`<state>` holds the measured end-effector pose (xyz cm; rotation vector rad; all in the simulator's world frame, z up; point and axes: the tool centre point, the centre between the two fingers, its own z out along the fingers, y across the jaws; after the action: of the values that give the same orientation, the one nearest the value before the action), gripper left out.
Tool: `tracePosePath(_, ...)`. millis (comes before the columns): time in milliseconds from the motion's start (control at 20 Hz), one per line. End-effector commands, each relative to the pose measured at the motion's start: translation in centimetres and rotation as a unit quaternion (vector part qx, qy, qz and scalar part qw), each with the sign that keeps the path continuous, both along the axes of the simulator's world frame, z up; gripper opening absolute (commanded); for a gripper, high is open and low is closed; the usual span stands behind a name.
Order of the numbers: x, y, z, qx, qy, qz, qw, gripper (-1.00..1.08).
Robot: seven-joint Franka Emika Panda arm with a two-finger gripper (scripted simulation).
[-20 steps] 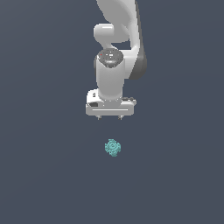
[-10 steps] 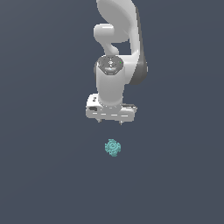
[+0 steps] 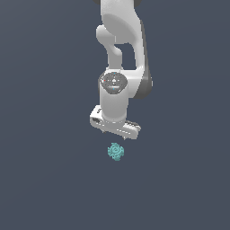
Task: Pick up the object and move it to a goal position.
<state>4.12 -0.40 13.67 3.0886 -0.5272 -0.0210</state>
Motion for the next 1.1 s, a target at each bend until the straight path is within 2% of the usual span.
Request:
tracePosePath(0,0.9,0.1,-0.9,0.001,-0.002,-0.035,0.9994,1.0)
tracePosePath(550,3.5,0.7,-3.9,0.002,-0.006,-0.146,0.9892,1.0)
tracePosePath(1050,4.0,0.8,-4.7,0.002,-0.007,-0.171,0.9852,1.0)
